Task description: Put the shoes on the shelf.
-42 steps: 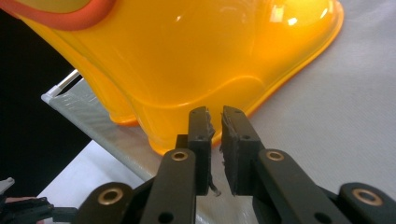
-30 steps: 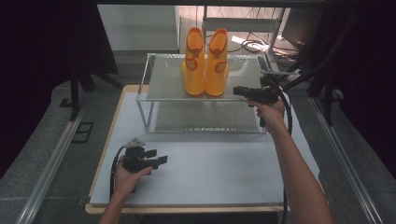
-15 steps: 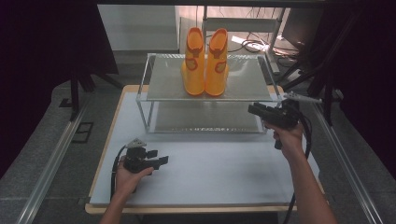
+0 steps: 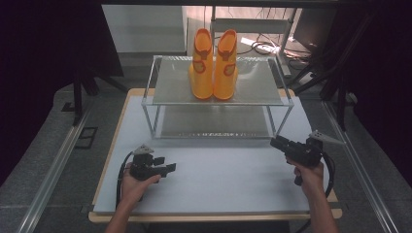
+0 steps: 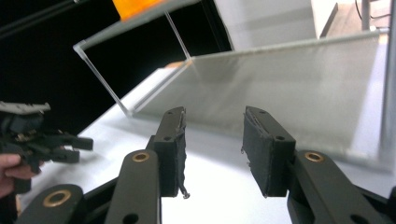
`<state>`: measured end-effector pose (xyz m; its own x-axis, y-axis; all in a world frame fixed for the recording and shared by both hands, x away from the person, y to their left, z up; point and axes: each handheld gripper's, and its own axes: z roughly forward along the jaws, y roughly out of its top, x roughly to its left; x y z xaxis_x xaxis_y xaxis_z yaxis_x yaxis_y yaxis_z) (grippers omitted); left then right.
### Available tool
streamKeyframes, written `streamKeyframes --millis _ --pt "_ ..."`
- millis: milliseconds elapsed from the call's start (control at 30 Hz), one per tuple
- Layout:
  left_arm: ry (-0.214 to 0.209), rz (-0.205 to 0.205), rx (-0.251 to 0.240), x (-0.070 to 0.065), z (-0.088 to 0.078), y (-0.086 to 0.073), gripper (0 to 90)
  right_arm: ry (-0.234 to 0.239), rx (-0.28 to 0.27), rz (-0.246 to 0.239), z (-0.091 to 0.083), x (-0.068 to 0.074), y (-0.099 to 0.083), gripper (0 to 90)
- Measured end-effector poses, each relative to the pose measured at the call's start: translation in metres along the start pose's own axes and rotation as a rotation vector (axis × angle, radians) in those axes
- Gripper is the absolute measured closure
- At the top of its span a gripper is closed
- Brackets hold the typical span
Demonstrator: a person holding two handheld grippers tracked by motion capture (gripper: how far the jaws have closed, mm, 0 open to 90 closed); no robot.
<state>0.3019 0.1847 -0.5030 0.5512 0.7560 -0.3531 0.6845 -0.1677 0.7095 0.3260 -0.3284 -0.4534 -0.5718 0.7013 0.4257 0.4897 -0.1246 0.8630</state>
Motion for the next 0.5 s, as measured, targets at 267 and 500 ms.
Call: streamKeyframes --millis 267,500 --pt "-0.002 0.0 -0.004 0.0 -0.0007 0.0 36.3 -0.005 0.028 -0.018 0.005 0.0004 -0.0093 57.7" --pt "-0.001 -0.001 -0.003 0.001 -0.0006 -0.0002 36.3 -0.026 0.056 -0.051 0.0089 0.0039 -0.0132 52.3"
